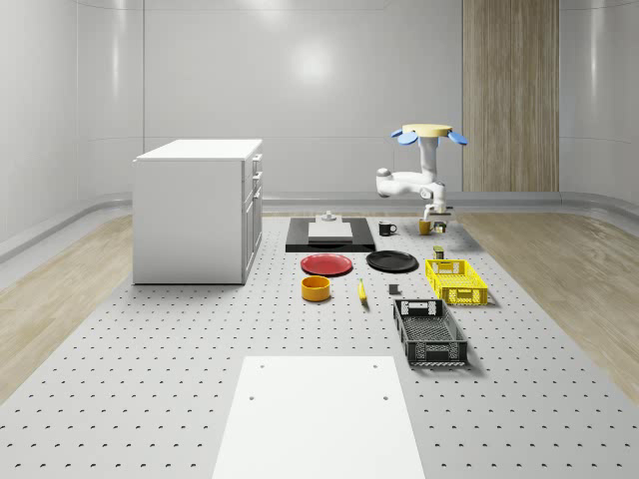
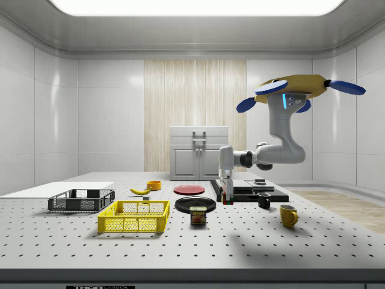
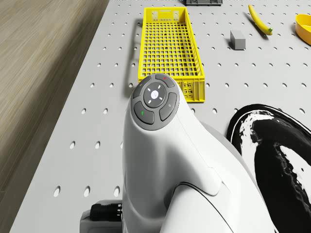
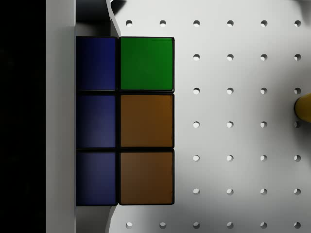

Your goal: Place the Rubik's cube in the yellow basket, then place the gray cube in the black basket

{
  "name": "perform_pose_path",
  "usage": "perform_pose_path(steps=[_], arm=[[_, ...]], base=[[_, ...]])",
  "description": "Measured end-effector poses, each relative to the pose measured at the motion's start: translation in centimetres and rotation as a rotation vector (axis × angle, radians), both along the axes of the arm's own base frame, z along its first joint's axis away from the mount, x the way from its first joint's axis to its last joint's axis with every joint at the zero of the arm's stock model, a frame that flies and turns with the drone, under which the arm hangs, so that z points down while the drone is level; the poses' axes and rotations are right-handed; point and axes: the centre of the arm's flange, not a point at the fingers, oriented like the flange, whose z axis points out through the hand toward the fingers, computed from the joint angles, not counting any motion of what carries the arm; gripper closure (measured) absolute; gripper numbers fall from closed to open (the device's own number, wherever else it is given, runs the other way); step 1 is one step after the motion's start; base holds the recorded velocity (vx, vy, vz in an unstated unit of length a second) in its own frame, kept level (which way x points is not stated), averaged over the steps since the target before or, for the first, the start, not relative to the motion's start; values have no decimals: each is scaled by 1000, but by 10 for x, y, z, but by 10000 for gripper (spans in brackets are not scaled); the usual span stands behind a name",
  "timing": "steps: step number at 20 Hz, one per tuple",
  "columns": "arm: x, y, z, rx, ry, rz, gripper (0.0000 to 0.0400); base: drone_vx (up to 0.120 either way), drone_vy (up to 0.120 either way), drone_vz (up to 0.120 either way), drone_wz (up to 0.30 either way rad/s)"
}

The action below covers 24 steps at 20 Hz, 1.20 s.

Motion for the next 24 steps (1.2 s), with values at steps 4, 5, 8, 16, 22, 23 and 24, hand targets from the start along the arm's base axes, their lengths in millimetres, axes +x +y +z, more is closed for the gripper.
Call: perform_pose_path(steps=[4, 5, 8, 16, 22, 23, 24], arm=[[0, 0, 0, 0, 0, 0, 75], [0, 0, 0, 0, 0, 0, 75], [0, 0, 0, 0, 0, 0, 75], [0, 0, 0, 0, 0, 0, 75], [0, 0, 0, 0, 0, 0, 75], [0, 0, 0, 0, 0, 0, 75], [0, 0, 0, 0, 0, 0, 75]], base=[[120, 0, 0, 0], [120, 0, 0, 0], [120, 0, 0, 0], [120, 0, 0, 0], [120, 0, 0, 0], [120, 0, 0, 0], [120, 0, 0, 0]])
